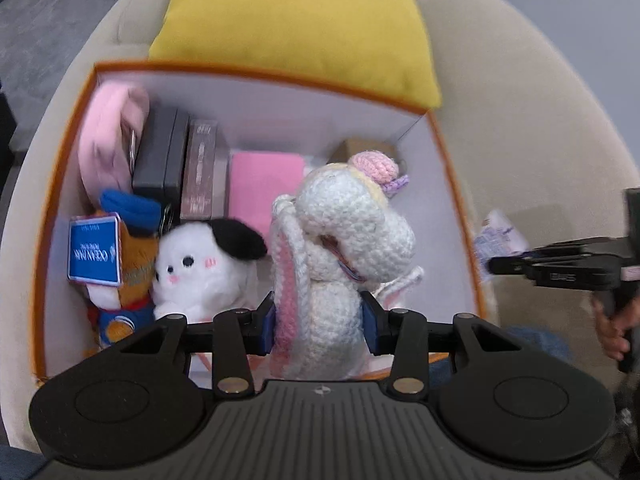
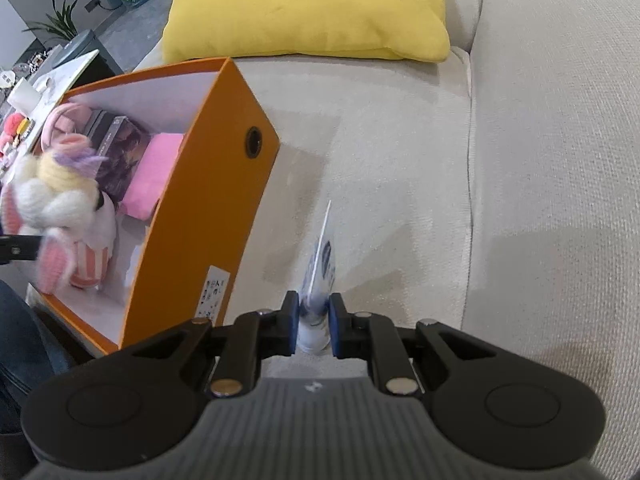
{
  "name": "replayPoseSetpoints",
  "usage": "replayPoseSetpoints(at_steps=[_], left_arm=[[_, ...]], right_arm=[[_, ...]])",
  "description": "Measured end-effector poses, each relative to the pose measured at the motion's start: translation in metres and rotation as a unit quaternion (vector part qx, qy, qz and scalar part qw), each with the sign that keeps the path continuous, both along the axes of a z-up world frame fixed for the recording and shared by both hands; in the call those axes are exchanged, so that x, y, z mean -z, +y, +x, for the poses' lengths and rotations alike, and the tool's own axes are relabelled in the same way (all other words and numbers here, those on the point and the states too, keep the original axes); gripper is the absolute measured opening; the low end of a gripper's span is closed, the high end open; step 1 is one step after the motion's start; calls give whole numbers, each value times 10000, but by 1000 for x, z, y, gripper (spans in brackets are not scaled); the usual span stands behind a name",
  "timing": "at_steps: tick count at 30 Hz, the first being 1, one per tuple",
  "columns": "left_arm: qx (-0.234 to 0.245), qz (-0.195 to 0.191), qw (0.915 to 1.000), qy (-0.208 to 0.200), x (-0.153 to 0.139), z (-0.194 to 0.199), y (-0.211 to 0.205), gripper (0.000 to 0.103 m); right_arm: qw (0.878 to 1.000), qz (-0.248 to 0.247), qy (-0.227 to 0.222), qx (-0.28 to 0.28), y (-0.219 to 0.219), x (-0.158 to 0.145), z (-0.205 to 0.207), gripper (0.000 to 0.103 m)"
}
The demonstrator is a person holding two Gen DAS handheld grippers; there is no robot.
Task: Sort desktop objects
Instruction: 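Lower crocheted bunny into the box and open the left tool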
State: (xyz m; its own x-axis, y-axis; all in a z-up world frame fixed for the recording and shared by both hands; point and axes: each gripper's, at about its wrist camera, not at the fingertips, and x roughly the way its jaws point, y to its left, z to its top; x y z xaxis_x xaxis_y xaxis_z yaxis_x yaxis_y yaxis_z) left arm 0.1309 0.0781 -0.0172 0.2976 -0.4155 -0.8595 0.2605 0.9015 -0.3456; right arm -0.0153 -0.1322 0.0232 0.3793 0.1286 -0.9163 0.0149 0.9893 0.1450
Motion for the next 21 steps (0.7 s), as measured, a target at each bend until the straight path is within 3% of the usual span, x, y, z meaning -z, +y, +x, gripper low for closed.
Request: replayPoseSetpoints(at_steps=[5, 12, 16, 21], left_arm=[[-27, 496, 9986, 189, 26, 11, -10, 48], [80, 772, 9956, 532, 46, 22, -29, 49], [-18, 883, 9942, 611, 59, 24, -33, 50], [112, 784, 9958, 459, 55, 19, -33, 55]], right_arm=[[9999, -142, 40, 72, 4, 3, -7, 17], [9994, -155, -62, 288, 6, -1, -14, 16], [9985, -261, -394, 288, 14, -24, -18, 16], [9948, -248, -972, 159, 28, -72, -20, 15]])
